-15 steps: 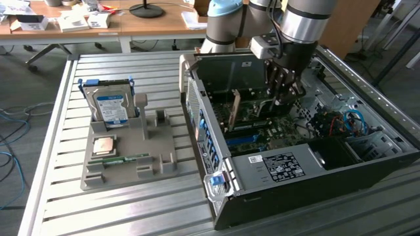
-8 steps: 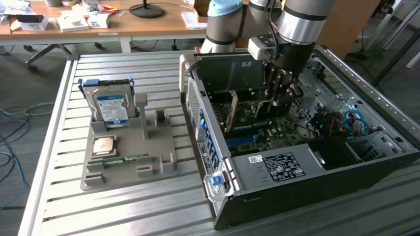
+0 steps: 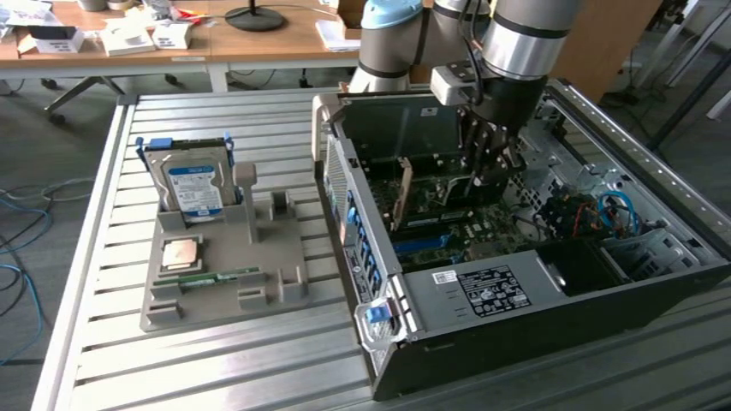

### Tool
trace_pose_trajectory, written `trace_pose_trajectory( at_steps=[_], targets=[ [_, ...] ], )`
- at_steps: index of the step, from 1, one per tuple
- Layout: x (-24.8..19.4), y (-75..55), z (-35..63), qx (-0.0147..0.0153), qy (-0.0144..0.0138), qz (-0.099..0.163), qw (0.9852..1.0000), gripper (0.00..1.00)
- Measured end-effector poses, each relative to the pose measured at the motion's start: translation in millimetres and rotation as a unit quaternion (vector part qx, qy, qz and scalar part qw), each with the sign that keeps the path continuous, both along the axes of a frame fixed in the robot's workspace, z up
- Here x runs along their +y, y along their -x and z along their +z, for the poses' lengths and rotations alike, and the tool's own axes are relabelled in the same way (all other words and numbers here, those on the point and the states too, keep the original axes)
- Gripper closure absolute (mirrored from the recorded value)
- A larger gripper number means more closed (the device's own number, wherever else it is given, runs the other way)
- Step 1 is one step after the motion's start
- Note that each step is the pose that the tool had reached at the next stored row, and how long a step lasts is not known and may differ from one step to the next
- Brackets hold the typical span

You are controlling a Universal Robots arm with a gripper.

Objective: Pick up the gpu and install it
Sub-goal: 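Insert the gpu into the slot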

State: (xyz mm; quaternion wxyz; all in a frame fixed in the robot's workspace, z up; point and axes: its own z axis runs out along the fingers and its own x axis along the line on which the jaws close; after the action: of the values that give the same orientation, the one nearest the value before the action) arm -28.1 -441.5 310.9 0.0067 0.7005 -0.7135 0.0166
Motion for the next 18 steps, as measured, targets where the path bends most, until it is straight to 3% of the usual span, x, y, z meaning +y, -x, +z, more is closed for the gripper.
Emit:
trace_pose_trajectory(
  at_steps=[18],
  targets=[
    [-2.8,1.9,-8.1,0.0001,0.0002,-0.006,1.0,0.74]
  ],
)
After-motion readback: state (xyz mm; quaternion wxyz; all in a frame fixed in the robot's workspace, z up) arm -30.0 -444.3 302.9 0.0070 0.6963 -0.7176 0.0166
